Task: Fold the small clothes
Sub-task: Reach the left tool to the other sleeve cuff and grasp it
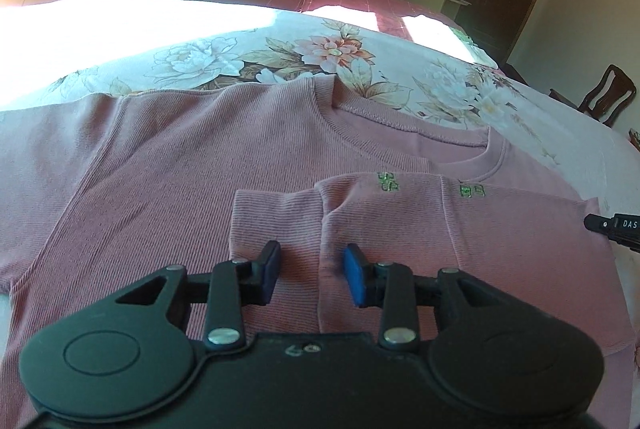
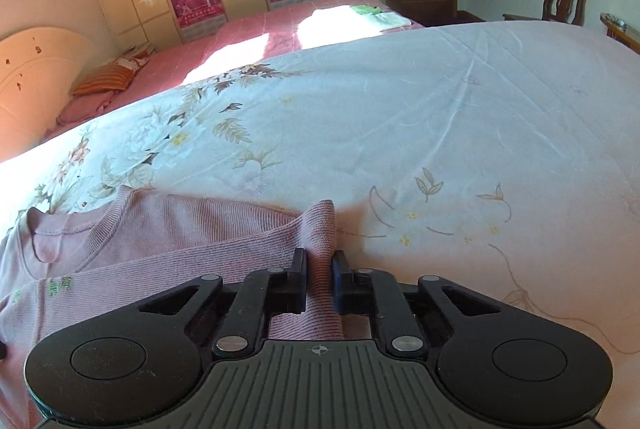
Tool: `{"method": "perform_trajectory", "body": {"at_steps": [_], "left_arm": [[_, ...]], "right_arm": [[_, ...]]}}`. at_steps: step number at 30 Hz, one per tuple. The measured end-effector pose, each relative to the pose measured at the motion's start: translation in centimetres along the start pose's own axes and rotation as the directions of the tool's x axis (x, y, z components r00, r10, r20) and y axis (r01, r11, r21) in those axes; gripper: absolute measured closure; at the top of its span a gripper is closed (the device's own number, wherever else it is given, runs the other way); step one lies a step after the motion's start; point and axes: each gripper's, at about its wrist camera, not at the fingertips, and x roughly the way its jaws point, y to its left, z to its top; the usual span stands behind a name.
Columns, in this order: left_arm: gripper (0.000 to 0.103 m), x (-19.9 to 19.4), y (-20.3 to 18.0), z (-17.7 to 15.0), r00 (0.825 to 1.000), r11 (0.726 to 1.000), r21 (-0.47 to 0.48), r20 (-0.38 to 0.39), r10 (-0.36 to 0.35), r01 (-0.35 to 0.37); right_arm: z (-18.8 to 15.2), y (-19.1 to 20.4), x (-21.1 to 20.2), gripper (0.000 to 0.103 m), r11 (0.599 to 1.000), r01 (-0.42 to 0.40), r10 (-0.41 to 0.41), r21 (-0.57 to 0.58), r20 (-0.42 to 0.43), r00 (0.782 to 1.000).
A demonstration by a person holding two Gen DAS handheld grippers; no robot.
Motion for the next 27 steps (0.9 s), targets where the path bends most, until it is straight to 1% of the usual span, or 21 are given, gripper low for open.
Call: {"method": "perform_trajectory", "body": {"at_steps": [1, 2, 3, 4, 5, 6, 7, 8, 9, 10, 13, 14, 16, 17, 19, 22, 23, 24, 26, 27], "left_arm": [[0.069, -0.2, -0.1, 0.1, 1.000, 1.000, 0.000, -0.005, 0.007, -0.007], [0.069, -0.5, -0.1, 0.2, 1.000, 1.000, -0.009, -0.012, 0.011, -0.011], [0.066, -1.1, 0.1, 0.3, 1.000, 0.999, -0.031, -0.012, 0.007, -0.007], [0.062, -2.0, 0.5, 0.3, 1.000, 0.998, -0.056, 0.003, 0.002, -0.002], [0.045, -2.8, 0.9, 0.3, 1.000, 0.998, -0.069, 0.020, 0.008, -0.007], [0.026, -3.9, 1.6, 0.2, 0.998, 0.996, -0.081, 0.046, 0.030, -0.026], [0.020, -4.7, 2.3, 0.1, 0.996, 0.995, -0.088, 0.066, 0.053, -0.047], [0.019, -5.6, 3.2, 0.0, 0.994, 0.993, -0.097, 0.079, 0.076, -0.068], [0.019, -6.1, 4.2, 0.0, 0.993, 0.990, -0.110, 0.077, 0.093, -0.084], [0.019, -6.6, 5.3, -0.1, 0.992, 0.987, -0.126, 0.070, 0.106, -0.097], [0.019, -7.8, 9.7, -0.5, 0.986, 0.971, -0.191, 0.056, 0.159, -0.146], [0.019, -8.1, 11.4, -0.8, 0.983, 0.964, -0.213, 0.051, 0.175, -0.160], [0.019, -8.6, 14.8, -1.2, 0.979, 0.947, -0.262, 0.035, 0.202, -0.186], [0.020, -8.8, 16.6, -1.5, 0.977, 0.936, -0.291, 0.026, 0.214, -0.197], [0.022, -9.5, 20.9, -2.1, 0.972, 0.903, -0.373, 0.011, 0.234, -0.213], [0.031, -10.2, 27.0, -2.7, 0.967, 0.843, -0.490, 0.000, 0.254, -0.221], [0.036, -10.4, 29.2, -2.8, 0.965, 0.814, -0.535, -0.004, 0.264, -0.225], [0.039, -10.5, 31.2, -2.8, 0.962, 0.786, -0.576, -0.006, 0.271, -0.225], [0.039, -10.5, 34.7, -2.8, 0.955, 0.733, -0.638, -0.007, 0.298, -0.233], [0.039, -10.5, 36.3, -2.6, 0.951, 0.713, -0.659, -0.011, 0.310, -0.240]], "right_arm": [[0.0, 0.2, -0.1, 0.092, 1.000, 0.017, -0.016, -0.016, 0.005, 1.000], [-0.2, 0.3, -0.3, 0.092, 0.999, 0.037, -0.037, -0.008, 0.015, 0.999], [-0.2, 0.2, -0.8, 0.091, 0.999, 0.041, -0.042, 0.015, 0.027, 0.999], [-0.3, 0.4, -1.4, 0.091, 0.999, 0.042, -0.043, 0.025, 0.037, 0.998], [-0.5, 0.7, -2.3, 0.091, 0.999, 0.036, -0.036, 0.010, 0.047, 0.998], [-0.7, 1.2, -3.0, 0.090, 1.000, 0.022, -0.021, -0.011, 0.055, 0.998], [-0.9, 2.0, -4.0, 0.087, 0.999, -0.005, 0.007, -0.038, 0.060, 0.998], [-1.2, 2.8, -4.9, 0.073, 0.998, -0.034, 0.038, -0.050, 0.068, 0.997], [-1.6, 3.7, -5.6, 0.055, 0.996, -0.060, 0.065, -0.061, 0.074, 0.995], [-1.9, 5.0, -6.3, 0.049, 0.993, -0.087, 0.093, -0.080, 0.076, 0.993], [-3.4, 8.9, -7.7, 0.048, 0.976, -0.188, 0.195, -0.112, 0.050, 0.980], [-3.9, 10.0, -7.9, 0.048, 0.970, -0.212, 0.217, -0.119, 0.037, 0.975], [-5.4, 13.5, -8.4, 0.048, 0.955, -0.249, 0.254, -0.164, 0.013, 0.967], [-6.2, 15.2, -8.6, 0.048, 0.948, -0.255, 0.260, -0.190, 0.005, 0.966], [-7.5, 18.3, -8.4, 0.048, 0.934, -0.275, 0.278, -0.228, -0.020, 0.960], [-9.0, 22.3, -8.0, 0.048, 0.921, -0.303, 0.302, -0.246, -0.046, 0.952], [-9.4, 23.4, -7.7, 0.048, 0.918, -0.312, 0.309, -0.246, -0.052, 0.950], [-9.7, 24.4, -7.6, 0.048, 0.915, -0.317, 0.313, -0.248, -0.055, 0.948], [-10.1, 26.2, -7.1, 0.048, 0.913, -0.320, 0.314, -0.253, -0.063, 0.947], [-10.2, 26.9, -6.9, 0.048, 0.912, -0.321, 0.315, -0.253, -0.068, 0.947]]}}
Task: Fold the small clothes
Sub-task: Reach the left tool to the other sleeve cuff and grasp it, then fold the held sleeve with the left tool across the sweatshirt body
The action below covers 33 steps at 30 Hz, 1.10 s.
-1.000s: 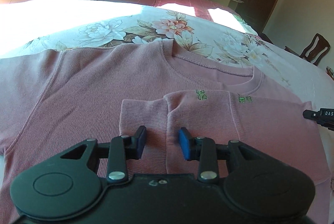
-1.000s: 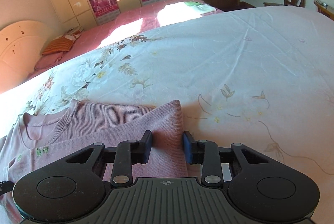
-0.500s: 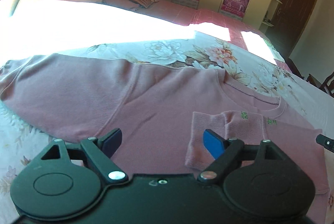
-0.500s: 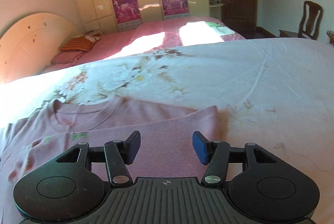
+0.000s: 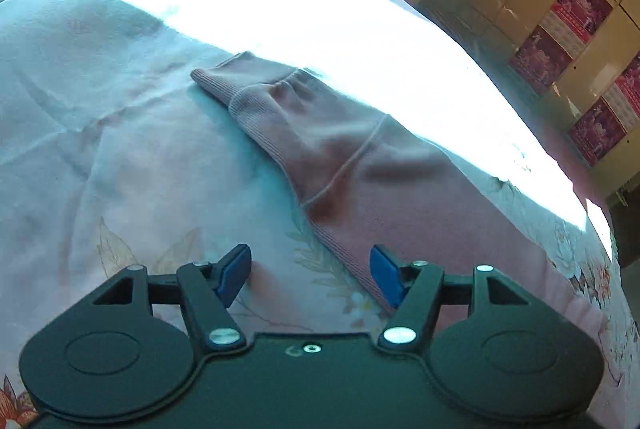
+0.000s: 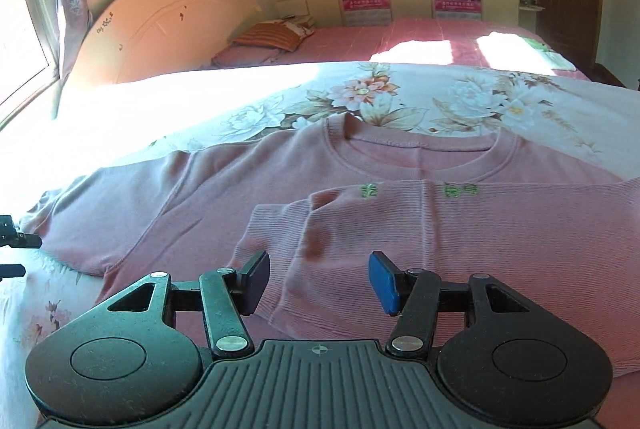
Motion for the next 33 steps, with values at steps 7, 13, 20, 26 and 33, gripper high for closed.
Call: {"method": "perform_trajectory", "body": {"at_steps": [7, 13, 20, 26, 33], "left_arm": [[0.038, 3.3, 3.0, 4.9, 0.998, 0.997, -0.063, 0.041, -0.039, 0.042], [0.096, 5.2, 2.6, 5.7, 0.996, 0.993, -0.088, 0.053, -0.069, 0.074], [0.099, 0.7, -2.5, 4.8, 0.970, 0.980, 0.068, 0.144, -0.194, 0.186], [0.099, -5.3, -12.4, 0.8, 0.914, 0.883, 0.313, 0.092, -0.395, 0.350], [0.099, -9.1, -23.9, -10.5, 0.795, 0.665, 0.474, -0.141, -0.590, 0.577]], "right_arm": [[0.2, 2.2, 2.8, 0.048, 0.999, 0.033, -0.033, 0.002, -0.019, 0.999], [0.2, 2.4, 4.3, 0.048, 0.998, 0.069, -0.068, 0.004, -0.037, 0.997], [-0.2, 2.0, 4.9, 0.049, 0.998, 0.068, -0.067, 0.019, -0.061, 0.996], [0.6, 0.6, 3.1, 0.049, 0.998, 0.002, -0.001, 0.070, -0.009, 1.000], [0.5, -4.8, -2.9, 0.048, 0.988, 0.031, -0.039, 0.153, 0.049, 0.998]]}}
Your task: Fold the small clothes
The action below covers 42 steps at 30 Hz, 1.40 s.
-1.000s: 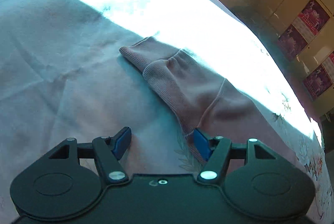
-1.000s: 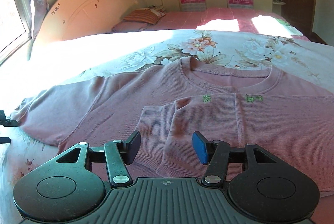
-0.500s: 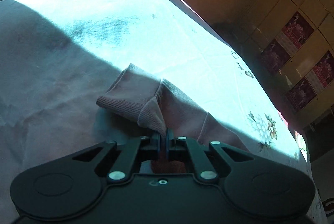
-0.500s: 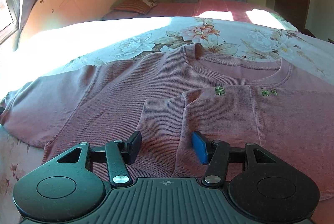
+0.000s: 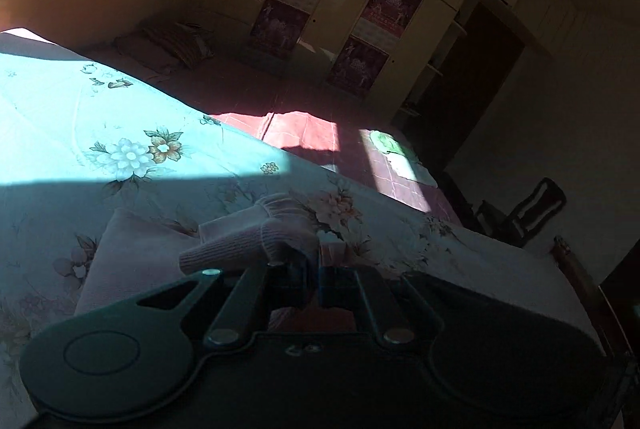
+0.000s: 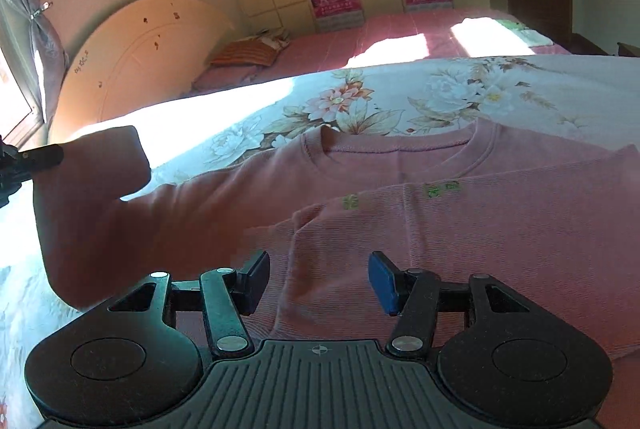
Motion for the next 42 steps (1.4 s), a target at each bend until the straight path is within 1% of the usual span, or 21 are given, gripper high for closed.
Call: {"method": "perform_trajectory", "body": {"at_steps": [3, 5, 7, 8, 9, 10, 11, 13, 14, 15, 17, 20, 21, 24, 27, 29, 32, 35, 37, 38, 42], "left_arm": [[0.099, 3.4, -5.0, -3.9, 0.993, 0.993, 0.066, -0.075, -0.092, 0.097], [0.099, 5.9, -8.4, -6.7, 0.983, 0.982, 0.126, -0.139, -0.120, 0.138], [0.097, 8.2, -10.5, -9.1, 0.972, 0.976, 0.168, -0.208, -0.106, 0.142], [0.093, 9.0, -11.0, -10.0, 0.965, 0.974, 0.177, -0.243, -0.097, 0.143], [0.084, 9.9, -10.7, -10.6, 0.958, 0.976, 0.179, -0.276, -0.074, 0.127], [0.083, 9.8, -10.6, -11.1, 0.953, 0.978, 0.173, -0.297, -0.058, 0.113], [0.083, 9.5, -10.5, -11.3, 0.950, 0.981, 0.167, -0.309, -0.048, 0.104], [0.075, 8.1, -9.9, -11.0, 0.954, 0.980, 0.170, -0.296, -0.049, 0.104], [0.062, 7.4, -9.8, -10.8, 0.960, 0.979, 0.181, -0.278, -0.035, 0.088], [0.043, 6.4, -9.6, -10.0, 0.967, 0.980, 0.190, -0.253, -0.013, 0.063], [0.033, 4.7, -8.7, -9.3, 0.979, 0.982, 0.187, -0.202, 0.005, 0.034], [0.033, 2.4, -6.4, -8.1, 0.986, 0.979, 0.198, -0.143, 0.081, -0.052], [0.034, 1.8, -5.3, -7.5, 0.982, 0.973, 0.200, -0.127, 0.140, -0.113], [0.039, 1.5, -0.5, -6.8, 0.954, 0.958, 0.138, -0.128, 0.270, -0.252], [0.039, 1.2, 3.6, -6.8, 0.923, 0.933, 0.089, -0.142, 0.357, -0.348], [0.041, 1.6, 5.2, -7.1, 0.911, 0.926, 0.073, -0.166, 0.376, -0.369], [0.043, 2.3, 6.6, -7.7, 0.905, 0.928, 0.056, -0.209, 0.370, -0.367], [0.042, 3.3, 7.3, -8.1, 0.903, 0.930, 0.035, -0.231, 0.363, -0.365], [0.039, 3.5, 7.4, -7.9, 0.910, 0.935, 0.023, -0.225, 0.349, -0.353], [0.039, 3.6, 7.4, -7.7, 0.912, 0.937, 0.024, -0.222, 0.346, -0.350], [0.039, 4.6, 7.7, -6.9, 0.919, 0.940, 0.014, -0.209, 0.335, -0.340]], "right_arm": [[-0.2, -3.5, -2.4, 0.048, 0.999, 0.041, -0.041, 0.036, 0.009, 0.999], [-0.5, -5.8, -3.8, 0.048, 0.996, 0.062, -0.063, 0.061, 0.008, 0.998], [-0.9, -7.9, -4.7, 0.048, 0.993, 0.064, -0.064, 0.095, -0.001, 0.998], [-1.0, -8.8, -5.1, 0.048, 0.992, 0.059, -0.059, 0.115, -0.005, 0.998], [-1.2, -9.4, -5.4, 0.048, 0.990, 0.055, -0.054, 0.129, -0.011, 0.998], [-1.3, -9.8, -5.5, 0.048, 0.989, 0.048, -0.046, 0.137, -0.017, 0.999], [-1.4, -10.2, -5.7, 0.048, 0.989, 0.034, -0.031, 0.145, -0.023, 0.999], [-1.6, -10.3, -6.0, 0.048, 0.988, 0.005, -0.001, 0.155, -0.029, 1.000], [-1.7, -10.1, -6.1, 0.048, 0.989, -0.004, 0.008, 0.147, -0.032, 0.999], [-1.7, -9.7, -6.0, 0.048, 0.991, -0.012, 0.016, 0.134, -0.034, 0.999], [-1.8, -8.6, -5.4, 0.048, 0.994, -0.031, 0.036, 0.104, -0.040, 0.999], [-1.9, -6.4, -4.7, 0.048, 0.996, -0.067, 0.070, 0.053, -0.048, 0.996], [-1.9, -5.5, -4.3, 0.048, 0.997, -0.069, 0.070, 0.025, -0.054, 0.996], [-2.3, -3.0, -2.9, 0.048, 0.996, -0.045, 0.040, -0.076, -0.065, 0.997], [-2.7, -1.1, -1.4, 0.048, 0.985, -0.008, -0.003, -0.172, -0.067, 0.998], [-3.0, -0.1, -0.6, 0.048, 0.975, 0.031, -0.045, -0.222, -0.057, 0.997], [-3.0, 0.3, 0.8, 0.048, 0.967, 0.096, -0.104, -0.235, -0.025, 0.994], [-1.9, -0.2, 1.4, 0.049, 0.982, 0.067, -0.071, -0.177, -0.017, 0.997], [-1.2, -0.5, 1.1, 0.078, 0.989, 0.049, -0.052, -0.139, -0.018, 0.999], [-0.7, -1.1, 0.6, 0.088, 0.996, 0.034, -0.035, -0.087, -0.012, 0.999], [0.5, -4.6, -2.3, 0.089, 0.996, 0.052, -0.055, 0.067, 0.056, 0.997]]}}
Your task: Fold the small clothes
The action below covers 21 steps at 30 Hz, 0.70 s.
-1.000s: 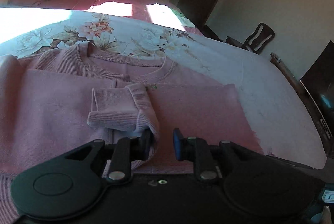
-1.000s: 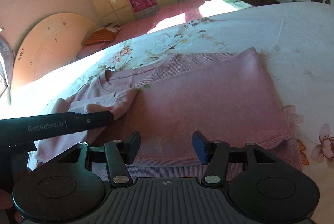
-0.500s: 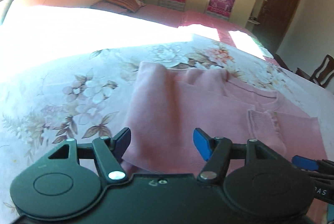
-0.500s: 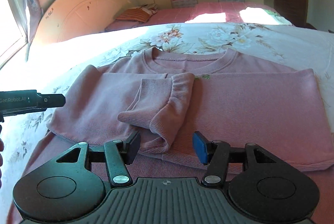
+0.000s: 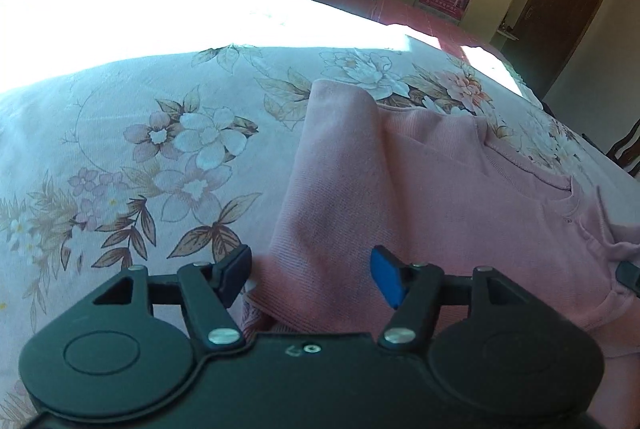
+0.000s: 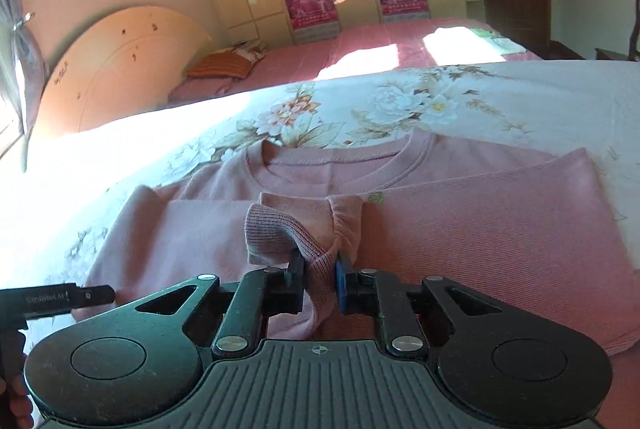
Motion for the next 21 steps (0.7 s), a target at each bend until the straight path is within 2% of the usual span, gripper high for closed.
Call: {"method": "perform_trajectory", "body": {"at_steps": [2, 3, 6, 8, 9, 10, 11, 12, 13, 15, 16, 17, 18, 19, 21], "left_arm": [[0.039, 0.5, 0.0, 0.5, 1.000, 1.000, -0.016, 0.004, -0.006, 0.006], [0.039, 0.8, 0.0, 0.8, 1.000, 1.000, -0.021, 0.004, -0.012, 0.012], [0.039, 1.4, -0.4, 1.3, 1.000, 1.000, -0.012, 0.003, -0.017, 0.017], [0.039, 1.7, -0.5, 1.6, 1.000, 1.000, -0.006, 0.004, -0.018, 0.018], [0.038, 1.8, -0.6, 1.8, 1.000, 1.000, 0.002, 0.003, -0.017, 0.017], [0.038, 2.0, -0.6, 1.9, 1.000, 1.000, 0.007, 0.001, -0.017, 0.017], [0.038, 2.2, -0.6, 2.1, 1.000, 1.000, 0.009, 0.000, -0.016, 0.016], [0.038, 2.3, -0.7, 2.3, 1.000, 1.000, 0.009, -0.001, -0.016, 0.016], [0.038, 2.5, -0.7, 2.6, 1.000, 1.000, 0.010, -0.002, -0.016, 0.017], [0.038, 3.1, -0.8, 3.0, 1.000, 1.000, 0.014, -0.009, -0.017, 0.017], [0.038, 3.4, -0.9, 3.2, 1.000, 1.000, 0.015, -0.009, -0.015, 0.015], [0.039, 3.6, -0.9, 3.4, 1.000, 1.000, 0.017, -0.007, -0.013, 0.013], [0.039, 3.8, -1.0, 3.6, 1.000, 1.000, 0.019, -0.006, -0.012, 0.012], [0.039, 4.0, -1.1, 3.9, 1.000, 1.000, 0.020, -0.005, -0.010, 0.010], [0.040, 4.4, -1.1, 4.3, 1.000, 1.000, 0.016, -0.002, -0.010, 0.010]], "right_arm": [[0.3, -1.9, -1.3, 0.097, 0.998, 0.033, -0.034, 0.047, 0.021, 0.999], [0.2, -2.8, -1.7, 0.097, 0.997, 0.051, -0.052, 0.062, 0.024, 0.998], [-0.6, -5.2, -1.6, 0.097, 0.991, 0.097, -0.094, 0.097, -0.035, 0.995], [-1.0, -6.3, -1.5, 0.097, 0.989, 0.061, -0.052, 0.132, -0.073, 0.996], [-1.0, -6.7, -1.5, 0.092, 0.988, 0.052, -0.040, 0.144, -0.086, 0.995], [-0.8, -7.1, -1.7, 0.083, 0.987, 0.050, -0.038, 0.151, -0.084, 0.996], [-0.7, -7.4, -1.9, 0.047, 0.986, 0.047, -0.037, 0.158, -0.067, 0.997], [-0.5, -7.7, -1.9, 0.018, 0.985, 0.048, -0.041, 0.163, -0.050, 0.998], [-0.3, -7.9, -1.7, 0.017, 0.985, 0.039, -0.032, 0.170, -0.045, 0.998], [0.2, -8.3, -0.5, 0.019, 0.980, 0.029, -0.017, 0.196, -0.060, 0.998], [0.4, -8.5, 0.2, 0.025, 0.978, 0.027, -0.012, 0.208, -0.072, 0.997], [0.7, -8.6, 1.0, 0.045, 0.975, 0.020, -0.002, 0.220, -0.085, 0.996], [0.9, -8.6, 1.5, 0.056, 0.974, 0.016, 0.004, 0.225, -0.088, 0.996], [1.2, -8.5, 2.0, 0.059, 0.975, 0.014, 0.006, 0.221, -0.086, 0.996], [1.5, -8.2, 2.9, 0.075, 0.981, 0.012, 0.008, 0.196, -0.098, 0.995]]}}
